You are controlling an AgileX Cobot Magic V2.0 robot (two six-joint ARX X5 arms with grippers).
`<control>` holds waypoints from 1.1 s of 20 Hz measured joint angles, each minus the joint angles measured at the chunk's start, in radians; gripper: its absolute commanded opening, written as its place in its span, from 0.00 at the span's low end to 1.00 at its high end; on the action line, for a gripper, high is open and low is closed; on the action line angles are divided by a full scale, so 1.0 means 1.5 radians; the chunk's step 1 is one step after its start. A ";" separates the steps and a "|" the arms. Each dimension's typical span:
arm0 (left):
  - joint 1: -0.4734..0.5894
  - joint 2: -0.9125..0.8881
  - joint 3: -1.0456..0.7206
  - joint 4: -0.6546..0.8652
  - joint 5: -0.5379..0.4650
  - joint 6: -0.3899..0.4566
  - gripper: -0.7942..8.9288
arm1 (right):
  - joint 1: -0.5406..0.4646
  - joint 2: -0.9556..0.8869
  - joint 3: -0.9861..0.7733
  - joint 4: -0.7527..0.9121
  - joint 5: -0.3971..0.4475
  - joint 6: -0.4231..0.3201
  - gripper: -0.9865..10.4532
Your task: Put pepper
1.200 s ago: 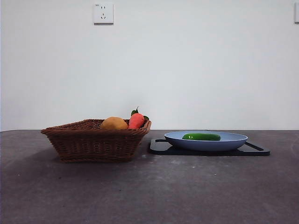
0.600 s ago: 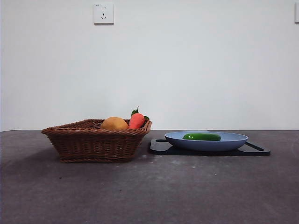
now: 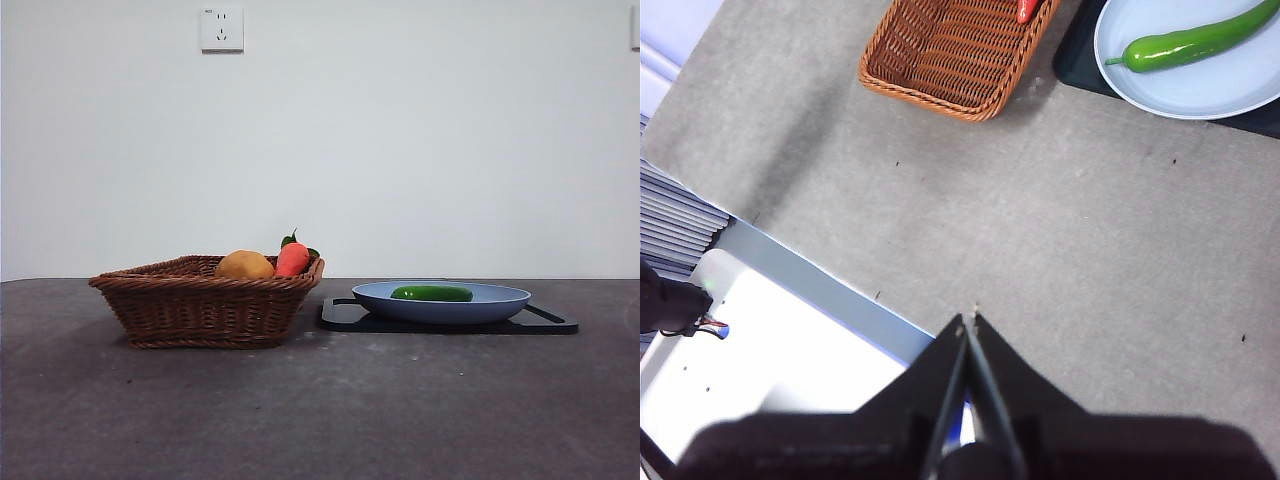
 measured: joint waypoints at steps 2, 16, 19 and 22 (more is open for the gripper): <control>0.000 -0.014 -0.031 -0.016 0.000 -0.019 0.09 | 0.000 0.000 0.000 0.000 0.000 0.000 0.09; 0.000 -0.063 -0.143 -0.121 0.003 -0.065 0.09 | 0.000 0.000 0.000 0.000 0.000 0.000 0.09; 0.000 -0.075 -0.143 -0.165 0.005 -0.081 0.09 | 0.000 0.000 0.000 0.000 0.000 0.000 0.09; 0.000 -0.079 -0.143 -0.180 0.005 -0.103 0.09 | 0.000 0.001 0.000 0.000 0.000 0.000 0.09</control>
